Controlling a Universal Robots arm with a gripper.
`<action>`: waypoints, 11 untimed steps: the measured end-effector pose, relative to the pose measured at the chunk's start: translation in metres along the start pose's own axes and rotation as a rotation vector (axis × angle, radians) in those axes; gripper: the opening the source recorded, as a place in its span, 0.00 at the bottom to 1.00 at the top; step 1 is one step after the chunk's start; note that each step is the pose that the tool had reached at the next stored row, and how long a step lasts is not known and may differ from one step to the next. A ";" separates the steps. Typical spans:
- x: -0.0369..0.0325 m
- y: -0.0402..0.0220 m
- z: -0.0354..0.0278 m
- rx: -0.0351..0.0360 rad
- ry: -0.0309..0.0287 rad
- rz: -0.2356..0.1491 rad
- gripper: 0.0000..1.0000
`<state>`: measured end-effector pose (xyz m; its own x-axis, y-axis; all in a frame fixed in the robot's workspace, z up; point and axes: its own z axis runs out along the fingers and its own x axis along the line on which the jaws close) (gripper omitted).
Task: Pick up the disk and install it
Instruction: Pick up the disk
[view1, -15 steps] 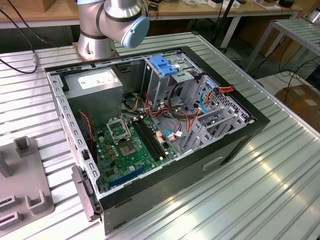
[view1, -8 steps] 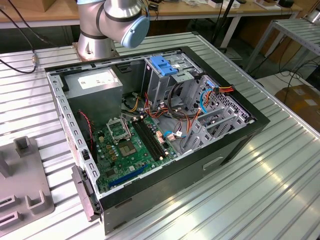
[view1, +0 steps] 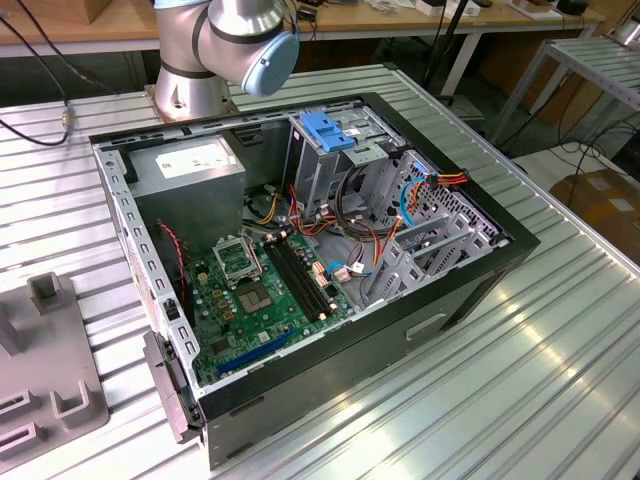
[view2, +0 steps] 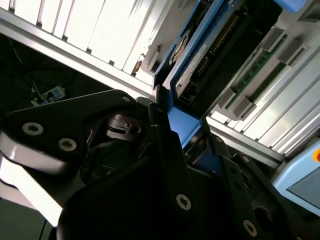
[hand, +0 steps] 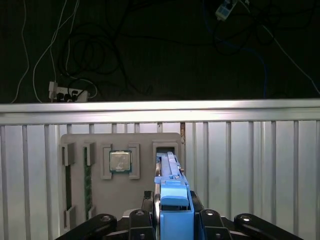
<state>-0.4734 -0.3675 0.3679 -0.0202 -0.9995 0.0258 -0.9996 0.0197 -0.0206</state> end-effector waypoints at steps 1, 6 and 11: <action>0.0000 -0.0001 -0.0015 -0.0001 0.0001 0.000 0.37; 0.0002 -0.0001 -0.0061 0.0000 0.0000 0.000 0.37; 0.0002 -0.0002 -0.0101 0.0000 0.0000 0.000 0.37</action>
<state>-0.4734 -0.3675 0.3779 -0.0202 -0.9995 0.0258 -0.9996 0.0197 -0.0206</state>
